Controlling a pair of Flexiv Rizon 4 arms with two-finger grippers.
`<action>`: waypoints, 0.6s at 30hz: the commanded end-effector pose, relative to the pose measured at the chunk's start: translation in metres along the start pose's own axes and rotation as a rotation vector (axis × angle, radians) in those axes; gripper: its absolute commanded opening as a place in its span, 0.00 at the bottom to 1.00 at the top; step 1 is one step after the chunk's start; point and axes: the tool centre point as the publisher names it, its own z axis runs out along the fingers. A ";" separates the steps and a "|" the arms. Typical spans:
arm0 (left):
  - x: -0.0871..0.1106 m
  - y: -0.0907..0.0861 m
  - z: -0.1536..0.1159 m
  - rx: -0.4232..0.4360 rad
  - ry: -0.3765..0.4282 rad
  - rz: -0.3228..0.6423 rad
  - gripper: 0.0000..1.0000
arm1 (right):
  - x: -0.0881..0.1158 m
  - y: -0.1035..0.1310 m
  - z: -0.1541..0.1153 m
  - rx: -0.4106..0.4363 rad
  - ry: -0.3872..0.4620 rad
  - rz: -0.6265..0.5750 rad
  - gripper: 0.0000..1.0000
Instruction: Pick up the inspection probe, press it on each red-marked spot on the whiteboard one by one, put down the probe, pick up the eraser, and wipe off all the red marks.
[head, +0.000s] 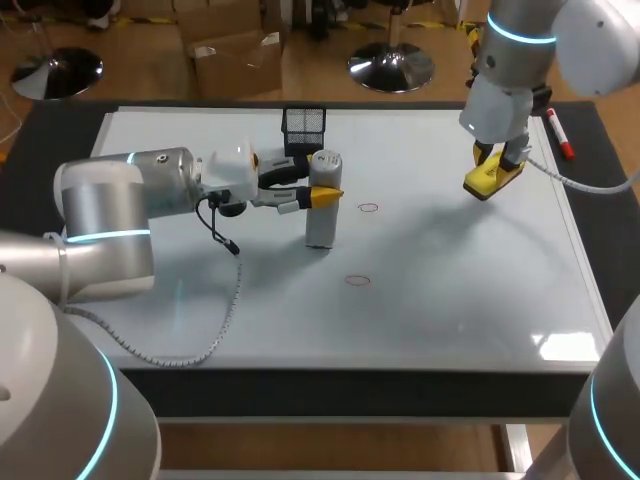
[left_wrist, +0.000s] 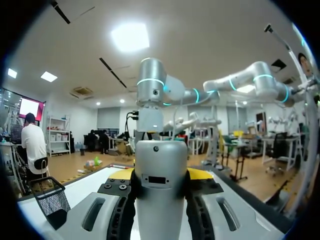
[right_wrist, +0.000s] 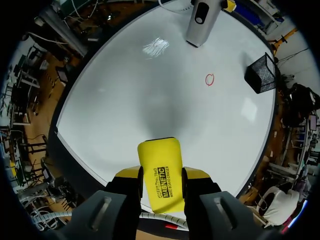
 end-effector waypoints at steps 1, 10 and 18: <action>-0.001 0.001 0.000 -0.011 0.004 -0.002 0.00 | 0.000 0.000 0.000 0.003 0.002 -0.001 0.00; 0.001 0.001 -0.001 -0.035 0.009 0.010 0.00 | 0.000 0.000 0.000 0.003 0.002 -0.001 0.00; 0.000 0.002 -0.001 -0.042 0.011 0.007 0.00 | 0.000 0.000 0.000 0.003 0.002 -0.001 0.00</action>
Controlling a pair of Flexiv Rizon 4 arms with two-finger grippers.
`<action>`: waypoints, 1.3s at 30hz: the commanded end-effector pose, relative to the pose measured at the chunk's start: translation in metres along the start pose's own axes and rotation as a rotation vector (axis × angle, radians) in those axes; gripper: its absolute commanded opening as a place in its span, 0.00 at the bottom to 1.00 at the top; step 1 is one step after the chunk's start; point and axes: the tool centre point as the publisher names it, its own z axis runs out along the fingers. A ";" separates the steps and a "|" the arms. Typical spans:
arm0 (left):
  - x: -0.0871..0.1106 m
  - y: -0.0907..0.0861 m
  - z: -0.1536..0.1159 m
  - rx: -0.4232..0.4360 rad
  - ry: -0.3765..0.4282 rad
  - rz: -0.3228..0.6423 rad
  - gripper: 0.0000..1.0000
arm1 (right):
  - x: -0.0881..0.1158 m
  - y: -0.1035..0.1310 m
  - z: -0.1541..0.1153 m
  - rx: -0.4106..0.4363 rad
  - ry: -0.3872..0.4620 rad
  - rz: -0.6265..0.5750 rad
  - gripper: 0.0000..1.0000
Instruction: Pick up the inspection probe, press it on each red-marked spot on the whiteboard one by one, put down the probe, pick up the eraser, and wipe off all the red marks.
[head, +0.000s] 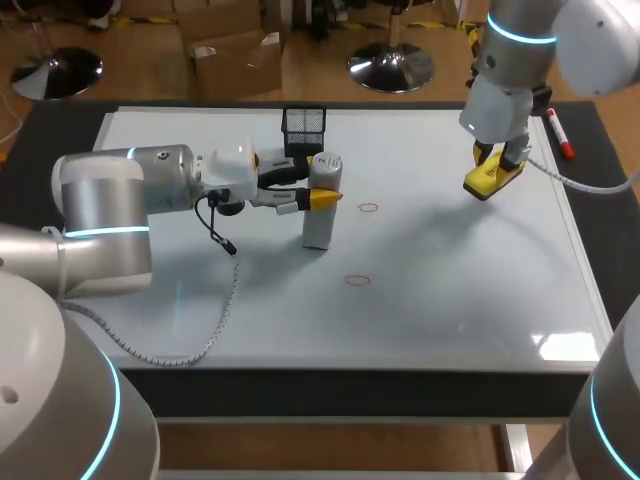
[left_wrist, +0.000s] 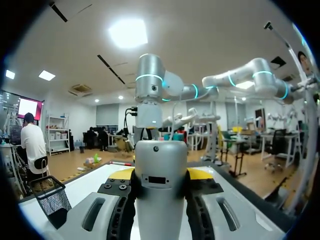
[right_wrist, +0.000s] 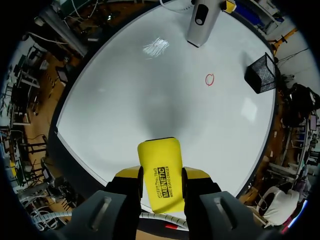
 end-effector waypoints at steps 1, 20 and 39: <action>0.000 -0.002 0.000 -0.004 0.001 -0.003 0.00 | 0.000 0.000 0.000 0.003 0.002 -0.001 0.00; 0.000 0.001 -0.003 -0.012 -0.001 -0.008 0.00 | 0.000 0.000 0.000 0.003 0.002 -0.001 0.00; 0.001 0.002 -0.007 -0.040 0.000 0.001 0.00 | 0.000 0.000 0.000 0.003 0.002 -0.001 0.00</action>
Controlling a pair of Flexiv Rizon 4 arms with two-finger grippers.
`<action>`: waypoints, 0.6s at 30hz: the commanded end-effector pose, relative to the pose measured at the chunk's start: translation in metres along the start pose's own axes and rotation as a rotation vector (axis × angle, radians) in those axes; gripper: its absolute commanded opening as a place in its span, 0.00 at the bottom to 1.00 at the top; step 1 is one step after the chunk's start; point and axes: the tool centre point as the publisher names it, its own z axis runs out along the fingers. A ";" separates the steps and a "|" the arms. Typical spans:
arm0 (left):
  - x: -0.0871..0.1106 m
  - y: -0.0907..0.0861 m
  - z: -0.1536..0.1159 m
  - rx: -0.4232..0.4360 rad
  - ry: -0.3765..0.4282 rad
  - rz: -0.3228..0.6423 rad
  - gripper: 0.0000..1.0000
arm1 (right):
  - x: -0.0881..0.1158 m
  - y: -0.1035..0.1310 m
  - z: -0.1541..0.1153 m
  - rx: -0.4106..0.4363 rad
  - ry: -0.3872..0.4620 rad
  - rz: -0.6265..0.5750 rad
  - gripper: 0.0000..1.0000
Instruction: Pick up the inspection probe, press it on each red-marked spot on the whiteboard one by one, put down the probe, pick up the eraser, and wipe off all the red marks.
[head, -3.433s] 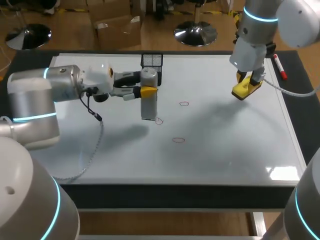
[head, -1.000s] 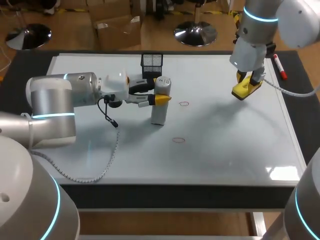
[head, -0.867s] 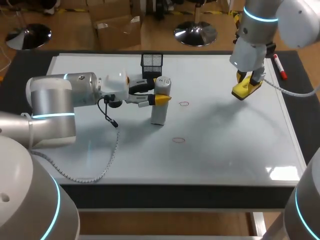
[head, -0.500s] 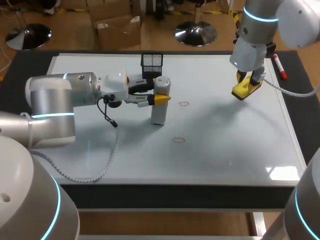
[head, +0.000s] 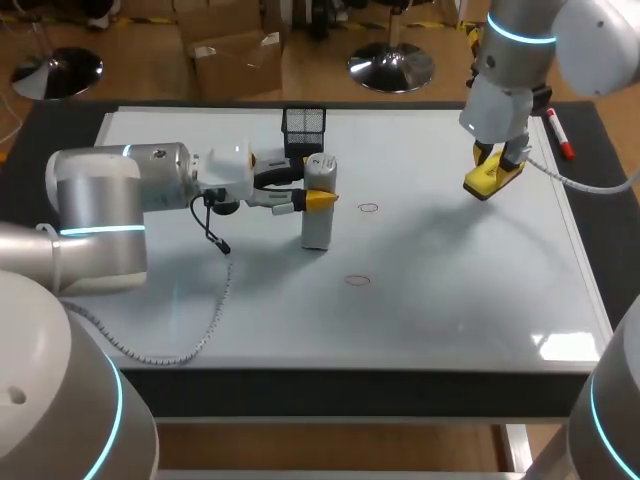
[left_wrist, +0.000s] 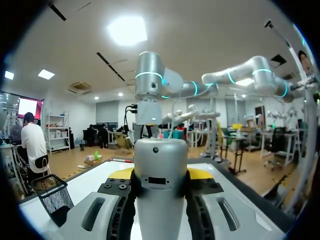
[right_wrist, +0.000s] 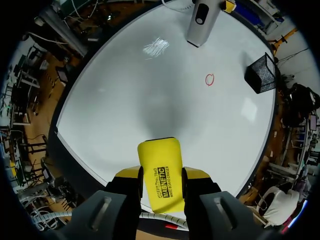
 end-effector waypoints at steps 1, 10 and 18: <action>0.001 -0.001 -0.001 -0.005 -0.001 -0.002 0.00 | 0.000 0.000 0.000 0.003 0.002 -0.001 0.00; 0.002 -0.002 -0.002 -0.006 -0.003 -0.001 0.00 | 0.000 0.000 0.000 0.003 0.002 -0.001 0.00; 0.007 -0.013 -0.008 0.010 -0.011 0.003 0.00 | 0.000 0.000 0.000 0.003 0.002 -0.001 0.00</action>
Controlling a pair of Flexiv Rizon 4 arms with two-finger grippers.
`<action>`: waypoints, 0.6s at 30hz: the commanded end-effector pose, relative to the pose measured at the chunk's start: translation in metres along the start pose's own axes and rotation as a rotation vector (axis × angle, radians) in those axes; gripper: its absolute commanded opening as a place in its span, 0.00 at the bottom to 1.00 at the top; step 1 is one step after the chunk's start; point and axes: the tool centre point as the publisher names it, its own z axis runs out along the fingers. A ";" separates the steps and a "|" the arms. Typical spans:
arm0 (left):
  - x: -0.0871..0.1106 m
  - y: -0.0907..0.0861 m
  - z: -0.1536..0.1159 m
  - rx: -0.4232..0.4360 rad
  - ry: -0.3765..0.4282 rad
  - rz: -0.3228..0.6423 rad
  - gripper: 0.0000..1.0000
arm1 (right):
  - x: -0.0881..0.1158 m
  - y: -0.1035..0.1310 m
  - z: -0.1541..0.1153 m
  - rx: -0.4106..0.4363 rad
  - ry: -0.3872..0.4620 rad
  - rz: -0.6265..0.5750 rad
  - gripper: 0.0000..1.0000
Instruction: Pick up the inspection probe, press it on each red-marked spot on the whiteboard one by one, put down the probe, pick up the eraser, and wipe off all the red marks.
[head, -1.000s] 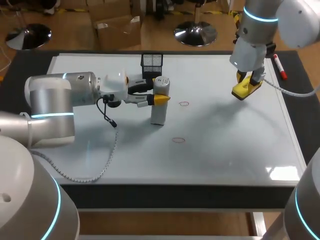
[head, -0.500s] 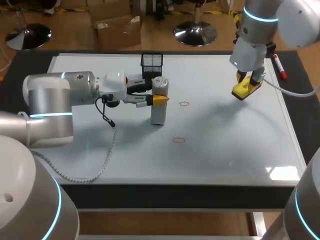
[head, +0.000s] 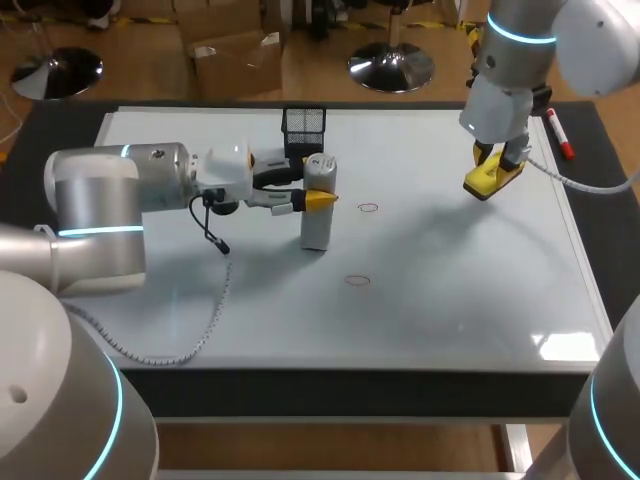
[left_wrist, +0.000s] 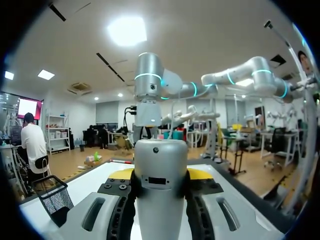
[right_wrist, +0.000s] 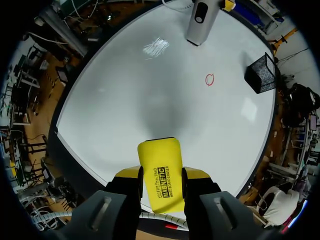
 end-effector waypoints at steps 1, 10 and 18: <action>0.006 -0.009 -0.008 0.004 -0.013 0.002 0.00 | 0.000 0.000 0.000 0.003 0.002 -0.001 0.00; 0.017 -0.028 -0.037 0.037 -0.076 0.018 0.00 | 0.000 0.000 0.000 0.003 0.002 -0.001 0.00; 0.028 -0.043 -0.077 0.050 -0.162 0.040 0.00 | 0.000 0.000 0.000 0.003 0.002 -0.001 0.00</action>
